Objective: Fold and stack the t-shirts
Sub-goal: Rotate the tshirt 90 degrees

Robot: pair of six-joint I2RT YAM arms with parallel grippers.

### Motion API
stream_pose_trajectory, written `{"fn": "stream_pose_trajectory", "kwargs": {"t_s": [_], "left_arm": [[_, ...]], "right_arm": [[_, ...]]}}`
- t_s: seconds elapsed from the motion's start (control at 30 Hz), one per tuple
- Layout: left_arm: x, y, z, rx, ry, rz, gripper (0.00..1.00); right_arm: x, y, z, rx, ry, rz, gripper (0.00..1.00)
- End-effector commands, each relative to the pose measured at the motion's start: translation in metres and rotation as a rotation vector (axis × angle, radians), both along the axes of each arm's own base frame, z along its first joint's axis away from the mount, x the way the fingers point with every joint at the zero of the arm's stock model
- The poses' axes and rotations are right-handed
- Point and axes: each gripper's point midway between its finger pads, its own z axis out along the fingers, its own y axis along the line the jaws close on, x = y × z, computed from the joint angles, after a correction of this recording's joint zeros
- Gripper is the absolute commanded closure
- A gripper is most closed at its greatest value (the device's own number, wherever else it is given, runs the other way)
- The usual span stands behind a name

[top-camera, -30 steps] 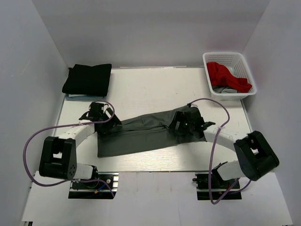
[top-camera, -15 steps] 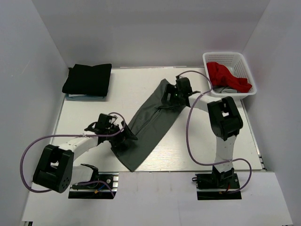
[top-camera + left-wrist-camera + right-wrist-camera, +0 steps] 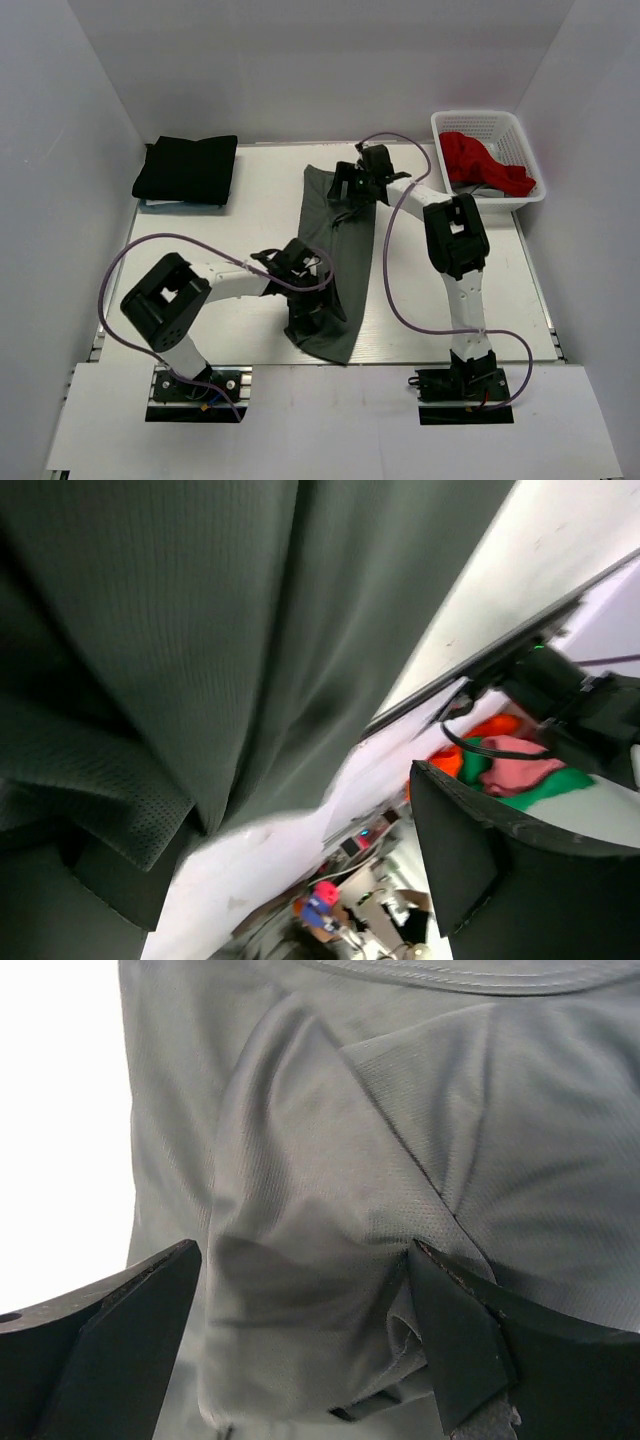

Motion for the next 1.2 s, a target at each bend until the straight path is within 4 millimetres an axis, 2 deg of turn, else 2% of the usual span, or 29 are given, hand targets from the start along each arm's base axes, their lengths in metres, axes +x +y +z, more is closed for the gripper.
{"fn": "stream_pose_trajectory", "kwargs": {"t_s": [0.0,0.07,0.13,0.17,0.2,0.23,0.27,0.4,0.43,0.47,0.5,0.53,0.57,0.6,0.63,0.7,0.73,0.8,0.83,0.9,0.97,1.03,1.17], "left_arm": [[-0.023,0.05,-0.06,0.379,-0.005,-0.044,0.0],[-0.02,0.053,-0.059,0.45,-0.029,-0.044,0.0],[-0.018,0.053,-0.045,0.519,-0.062,-0.054,0.0],[-0.01,0.044,-0.029,0.505,-0.107,-0.053,0.0],[-0.014,0.049,-0.021,0.548,-0.133,-0.071,0.0],[-0.012,0.045,-0.005,0.526,-0.171,-0.07,0.0],[-0.01,0.039,0.009,0.504,-0.204,-0.08,0.0],[-0.014,0.031,0.048,0.418,-0.304,-0.092,0.0],[-0.019,0.034,0.048,0.415,-0.307,-0.102,0.0],[-0.019,0.031,0.054,0.386,-0.317,-0.099,0.0],[-0.021,0.029,0.061,0.355,-0.338,-0.101,0.0],[-0.024,0.033,0.059,0.359,-0.335,-0.102,0.0],[-0.022,0.034,0.06,0.353,-0.348,-0.082,0.0],[-0.022,0.038,0.062,0.35,-0.36,-0.065,0.0],[-0.018,0.042,0.064,0.364,-0.381,-0.036,0.0],[-0.016,0.056,0.06,0.408,-0.399,0.001,0.0],[-0.006,0.067,0.064,0.448,-0.427,0.07,0.0],[0.003,0.085,0.06,0.522,-0.448,0.148,0.0],[0.009,0.103,0.06,0.599,-0.484,0.193,0.0],[0.019,0.104,0.07,0.61,-0.508,0.264,0.0],[0.029,0.101,0.081,0.581,-0.561,0.303,0.0],[0.035,0.096,0.086,0.546,-0.595,0.32,0.0],[0.038,0.105,0.084,0.565,-0.628,0.33,0.0]], "right_arm": [[-0.007,-0.018,-0.044,-0.12,0.117,-0.025,0.1],[-0.001,-0.017,-0.04,-0.128,0.099,-0.036,0.1],[0.003,-0.023,-0.035,-0.147,0.081,-0.046,0.1],[0.005,-0.024,-0.022,-0.153,0.057,-0.047,0.1],[0.006,-0.024,-0.016,-0.158,0.039,-0.05,0.1],[0.005,-0.026,-0.003,-0.17,0.008,-0.049,0.1],[0.007,-0.026,0.003,-0.173,-0.009,-0.045,0.1],[0.01,-0.023,0.047,-0.148,-0.091,-0.029,0.1],[0.008,-0.021,0.052,-0.147,-0.111,-0.019,0.1],[-0.004,-0.025,0.061,-0.15,-0.124,-0.025,0.1],[-0.002,-0.022,0.071,-0.136,-0.169,-0.03,0.1],[-0.007,-0.017,0.077,-0.128,-0.184,-0.021,0.1],[-0.019,-0.024,0.085,-0.14,-0.198,-0.037,0.1],[-0.023,-0.022,0.089,-0.144,-0.212,-0.039,0.1],[-0.038,-0.024,0.095,-0.146,-0.215,-0.04,0.1],[-0.051,-0.027,0.093,-0.163,-0.187,-0.055,0.1],[-0.065,-0.022,0.089,-0.165,-0.166,-0.036,0.1],[-0.095,-0.025,0.066,-0.19,-0.092,-0.019,0.1],[-0.107,-0.02,0.063,-0.169,-0.064,-0.023,0.1],[-0.134,-0.023,0.041,-0.173,0.009,-0.024,0.1],[-0.146,-0.027,0.023,-0.205,0.049,-0.031,0.1],[-0.151,-0.029,0.014,-0.217,0.083,-0.053,0.1],[-0.15,-0.028,-0.006,-0.216,0.142,-0.058,0.1]]}}
